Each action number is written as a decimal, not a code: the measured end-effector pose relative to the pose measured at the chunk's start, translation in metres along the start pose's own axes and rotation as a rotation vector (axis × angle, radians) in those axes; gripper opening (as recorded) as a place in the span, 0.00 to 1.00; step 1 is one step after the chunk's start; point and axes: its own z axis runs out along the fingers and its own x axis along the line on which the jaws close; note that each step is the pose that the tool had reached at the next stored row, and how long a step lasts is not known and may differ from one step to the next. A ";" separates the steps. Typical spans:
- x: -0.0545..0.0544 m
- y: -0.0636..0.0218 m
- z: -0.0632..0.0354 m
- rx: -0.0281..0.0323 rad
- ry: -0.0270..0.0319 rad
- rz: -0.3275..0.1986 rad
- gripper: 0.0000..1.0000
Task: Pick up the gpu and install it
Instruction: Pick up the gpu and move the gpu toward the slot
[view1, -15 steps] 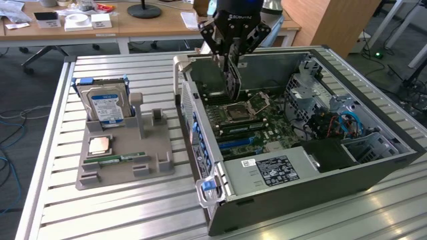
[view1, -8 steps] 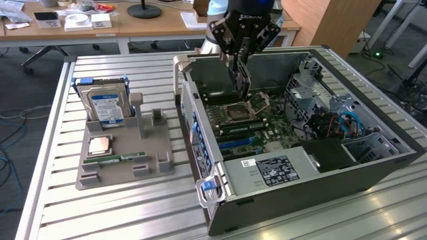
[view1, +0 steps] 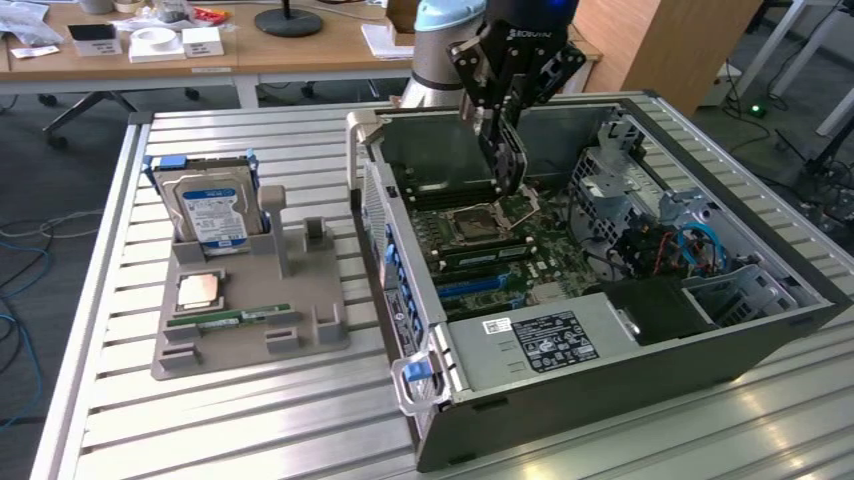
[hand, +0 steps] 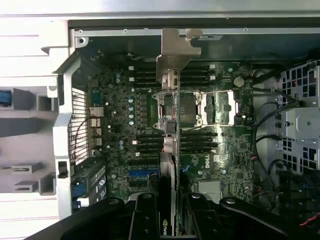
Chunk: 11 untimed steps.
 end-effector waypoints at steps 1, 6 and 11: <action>-0.004 0.0002 0.0001 -0.0001 0.0000 0.000 0.26; -0.022 0.0012 0.0005 -0.0007 0.0001 0.000 0.26; -0.039 0.0020 0.0010 -0.0020 0.0002 0.000 0.26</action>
